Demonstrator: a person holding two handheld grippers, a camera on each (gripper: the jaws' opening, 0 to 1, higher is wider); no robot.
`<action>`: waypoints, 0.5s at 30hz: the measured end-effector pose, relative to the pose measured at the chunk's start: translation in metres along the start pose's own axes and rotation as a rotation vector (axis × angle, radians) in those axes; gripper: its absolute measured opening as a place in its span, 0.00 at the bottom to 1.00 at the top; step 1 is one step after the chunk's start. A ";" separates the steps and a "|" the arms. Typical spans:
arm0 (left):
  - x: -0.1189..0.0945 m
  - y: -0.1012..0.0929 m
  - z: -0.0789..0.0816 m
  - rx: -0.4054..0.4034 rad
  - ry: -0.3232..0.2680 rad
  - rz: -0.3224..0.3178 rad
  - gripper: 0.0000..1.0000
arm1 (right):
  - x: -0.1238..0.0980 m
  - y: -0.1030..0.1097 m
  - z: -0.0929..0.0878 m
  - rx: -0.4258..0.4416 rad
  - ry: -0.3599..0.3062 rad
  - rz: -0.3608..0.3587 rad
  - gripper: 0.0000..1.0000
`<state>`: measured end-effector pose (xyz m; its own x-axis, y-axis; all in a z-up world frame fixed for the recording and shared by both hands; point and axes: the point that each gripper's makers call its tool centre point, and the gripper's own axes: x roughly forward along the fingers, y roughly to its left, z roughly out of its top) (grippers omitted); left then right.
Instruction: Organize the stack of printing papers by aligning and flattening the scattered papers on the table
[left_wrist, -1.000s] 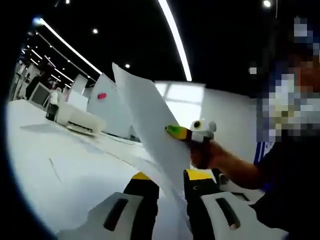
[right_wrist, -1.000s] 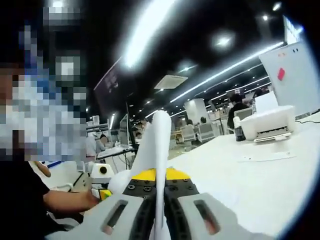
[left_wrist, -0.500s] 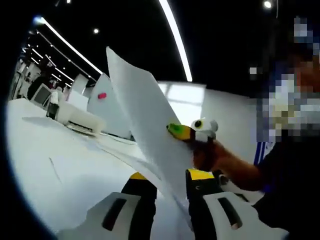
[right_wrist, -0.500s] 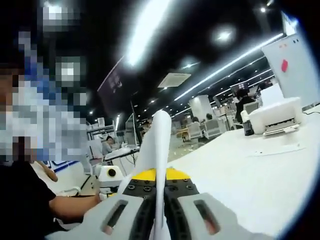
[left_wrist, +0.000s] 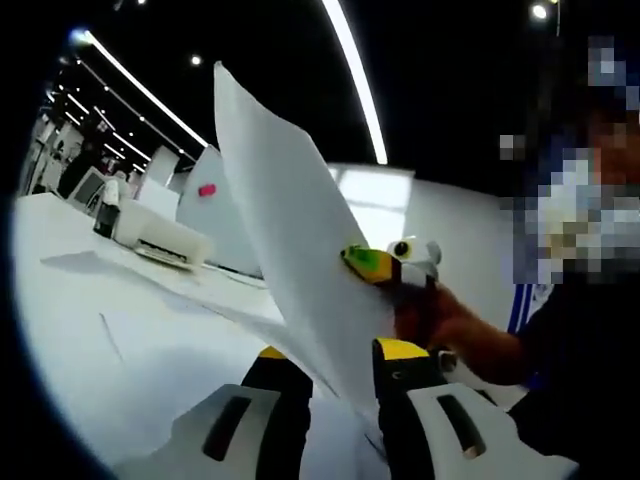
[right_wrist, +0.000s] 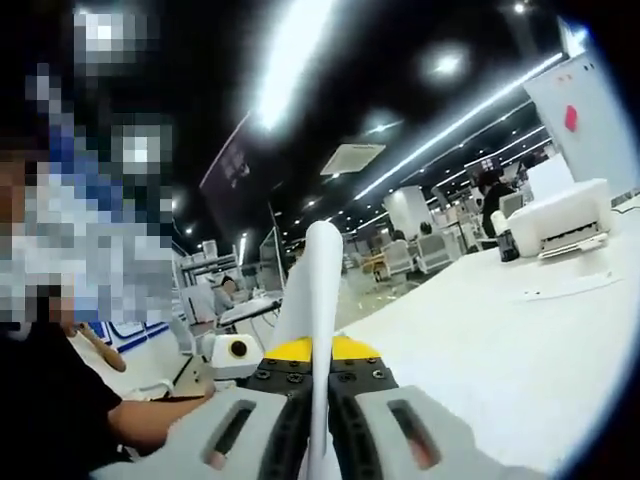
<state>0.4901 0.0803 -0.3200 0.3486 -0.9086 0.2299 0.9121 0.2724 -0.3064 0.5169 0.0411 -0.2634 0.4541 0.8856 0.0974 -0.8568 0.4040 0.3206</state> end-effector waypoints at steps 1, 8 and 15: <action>0.000 0.000 0.000 0.000 0.000 0.001 0.27 | 0.001 0.000 -0.001 0.003 0.001 0.002 0.00; 0.000 0.001 -0.001 0.002 0.002 0.006 0.27 | 0.003 0.002 -0.003 0.001 0.006 0.010 0.00; -0.001 0.003 -0.002 0.020 0.010 0.015 0.22 | 0.004 0.005 -0.008 0.014 0.008 0.013 0.00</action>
<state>0.4922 0.0812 -0.3234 0.3606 -0.9074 0.2160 0.9107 0.2925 -0.2917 0.5125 0.0486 -0.2686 0.4404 0.8929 0.0940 -0.8593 0.3888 0.3324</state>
